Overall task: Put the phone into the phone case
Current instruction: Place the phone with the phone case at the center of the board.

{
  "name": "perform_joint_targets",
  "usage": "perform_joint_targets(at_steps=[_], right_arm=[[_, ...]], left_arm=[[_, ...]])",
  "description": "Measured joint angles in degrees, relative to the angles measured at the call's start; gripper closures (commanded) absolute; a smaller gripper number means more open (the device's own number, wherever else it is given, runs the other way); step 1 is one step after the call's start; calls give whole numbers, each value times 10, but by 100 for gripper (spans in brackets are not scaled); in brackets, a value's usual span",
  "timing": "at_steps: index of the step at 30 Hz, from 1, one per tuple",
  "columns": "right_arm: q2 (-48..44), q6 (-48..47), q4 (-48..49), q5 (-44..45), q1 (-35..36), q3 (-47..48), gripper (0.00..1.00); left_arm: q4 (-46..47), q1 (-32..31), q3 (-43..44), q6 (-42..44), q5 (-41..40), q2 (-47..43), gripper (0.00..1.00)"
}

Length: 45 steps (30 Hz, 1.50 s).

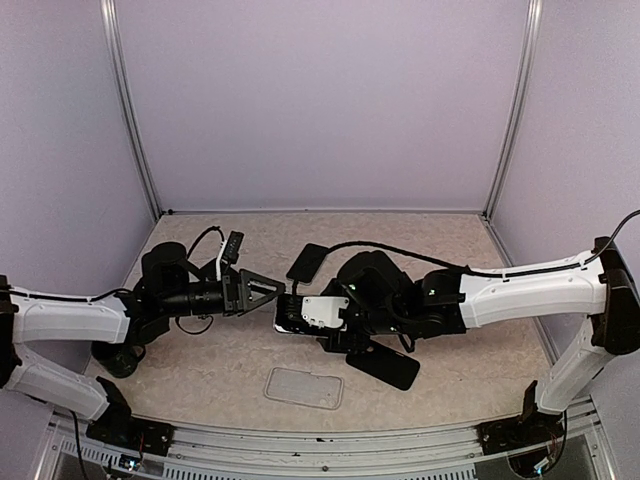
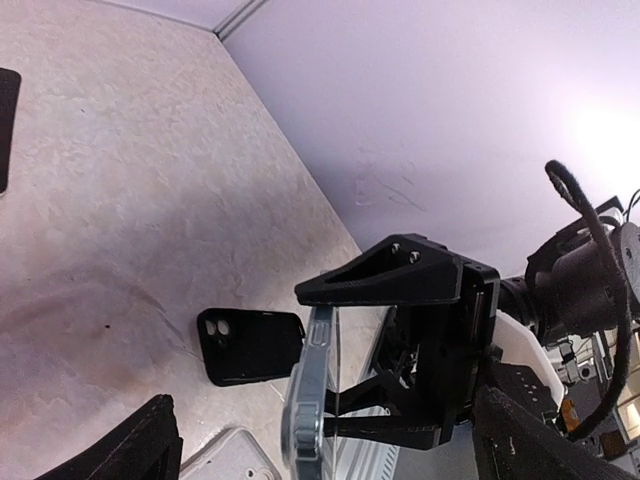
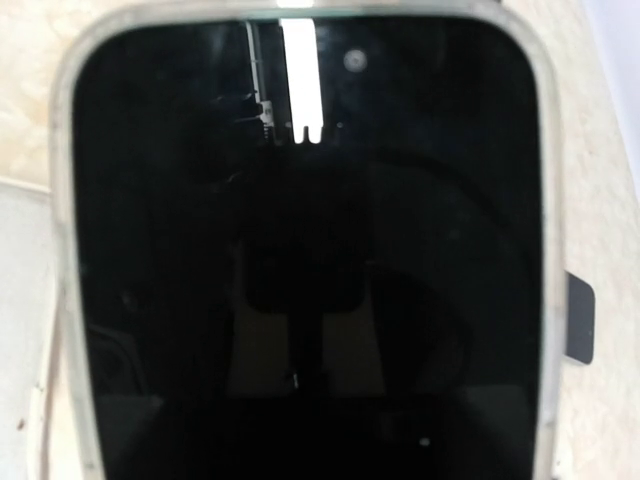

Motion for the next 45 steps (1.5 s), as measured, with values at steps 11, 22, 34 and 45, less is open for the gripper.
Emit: perform_joint_targets(at_steps=[11, 22, 34, 45], right_arm=[[0, 37, -9, 16, -29, 2, 71], [0, 117, -30, 37, -109, 34, 70], [1, 218, -82, 51, -214, 57, 69], [15, 321, -116, 44, -321, 80, 68]], left_arm=[[5, 44, -56, -22, -51, -94, 1], [9, 46, -62, -29, -55, -99, 1], [18, 46, -62, -36, -55, -96, 1], [16, 46, -62, -35, -59, -96, 1]])
